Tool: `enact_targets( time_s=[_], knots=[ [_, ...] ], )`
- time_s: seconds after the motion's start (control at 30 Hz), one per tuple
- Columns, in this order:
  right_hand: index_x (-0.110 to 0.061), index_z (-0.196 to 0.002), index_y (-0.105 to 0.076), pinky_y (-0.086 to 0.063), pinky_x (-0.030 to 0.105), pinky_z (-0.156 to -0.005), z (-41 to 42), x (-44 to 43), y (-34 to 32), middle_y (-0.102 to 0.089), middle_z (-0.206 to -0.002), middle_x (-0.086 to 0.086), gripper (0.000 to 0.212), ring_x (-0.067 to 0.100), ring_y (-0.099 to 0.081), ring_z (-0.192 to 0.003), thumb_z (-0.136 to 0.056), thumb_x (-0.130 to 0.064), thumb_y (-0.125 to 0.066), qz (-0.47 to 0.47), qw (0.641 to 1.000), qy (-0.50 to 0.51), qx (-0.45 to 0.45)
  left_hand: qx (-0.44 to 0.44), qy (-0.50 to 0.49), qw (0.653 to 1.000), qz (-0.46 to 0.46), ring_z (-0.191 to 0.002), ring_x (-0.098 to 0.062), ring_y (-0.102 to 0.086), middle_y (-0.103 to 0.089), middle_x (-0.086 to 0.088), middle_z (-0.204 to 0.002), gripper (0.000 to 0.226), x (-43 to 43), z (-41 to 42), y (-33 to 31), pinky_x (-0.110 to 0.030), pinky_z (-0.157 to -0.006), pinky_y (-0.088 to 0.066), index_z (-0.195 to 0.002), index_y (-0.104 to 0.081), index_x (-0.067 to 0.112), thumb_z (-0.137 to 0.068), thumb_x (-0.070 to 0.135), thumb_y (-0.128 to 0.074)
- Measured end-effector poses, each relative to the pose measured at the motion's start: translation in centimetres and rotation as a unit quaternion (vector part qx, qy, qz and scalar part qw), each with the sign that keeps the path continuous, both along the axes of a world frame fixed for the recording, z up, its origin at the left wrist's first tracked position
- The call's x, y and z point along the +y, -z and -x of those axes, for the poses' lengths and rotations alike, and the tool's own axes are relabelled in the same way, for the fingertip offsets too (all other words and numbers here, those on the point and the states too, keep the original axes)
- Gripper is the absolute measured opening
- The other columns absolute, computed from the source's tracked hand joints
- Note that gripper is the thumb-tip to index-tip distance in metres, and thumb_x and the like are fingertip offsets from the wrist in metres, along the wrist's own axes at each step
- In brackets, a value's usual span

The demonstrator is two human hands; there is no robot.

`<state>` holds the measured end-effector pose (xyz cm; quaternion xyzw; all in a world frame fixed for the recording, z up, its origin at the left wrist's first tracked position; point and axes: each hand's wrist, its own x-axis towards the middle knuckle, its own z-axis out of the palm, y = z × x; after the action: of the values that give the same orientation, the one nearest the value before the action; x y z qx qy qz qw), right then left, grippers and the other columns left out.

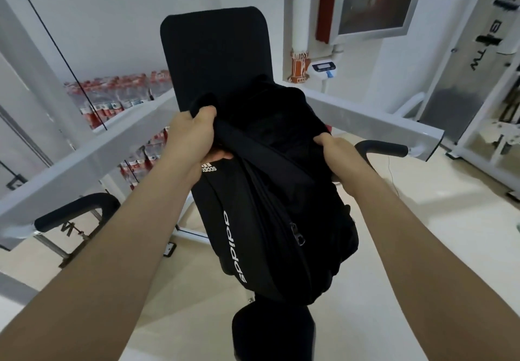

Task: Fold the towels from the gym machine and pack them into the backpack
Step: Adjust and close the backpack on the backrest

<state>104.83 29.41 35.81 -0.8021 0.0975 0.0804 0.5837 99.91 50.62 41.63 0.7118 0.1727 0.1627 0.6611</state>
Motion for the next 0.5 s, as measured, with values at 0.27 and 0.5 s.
enact_targets(
  time_s=[0.27,0.5],
  knots=[
    [-0.033,-0.112,-0.062,-0.047,0.013,-0.089,5.6,2.5,2.6,-0.068,-0.104,-0.022,0.024,-0.009,-0.062,-0.096,-0.091,-0.044,-0.058,-0.063,0.953,-0.294,-0.034,0.001,0.042,0.995,0.095,-0.084,-0.022,-0.067,-0.067,-0.008,-0.097,0.018,-4.8,0.8,2.8,-0.033,-0.052,-0.059,-0.1,-0.063,0.014,-0.098,0.022,-0.047],
    [-0.009,-0.082,-0.07,-0.057,0.043,-0.071,5.1,3.0,5.5,-0.072,-0.08,0.015,0.008,0.031,-0.07,-0.077,-0.084,-0.017,-0.072,-0.036,0.987,-0.056,-0.147,-0.01,0.133,0.991,0.018,-0.097,-0.012,-0.069,-0.071,0.001,-0.108,0.015,-0.3,0.9,6.0,-0.037,-0.083,-0.059,-0.108,-0.061,0.018,-0.094,0.023,-0.06]
  ],
)
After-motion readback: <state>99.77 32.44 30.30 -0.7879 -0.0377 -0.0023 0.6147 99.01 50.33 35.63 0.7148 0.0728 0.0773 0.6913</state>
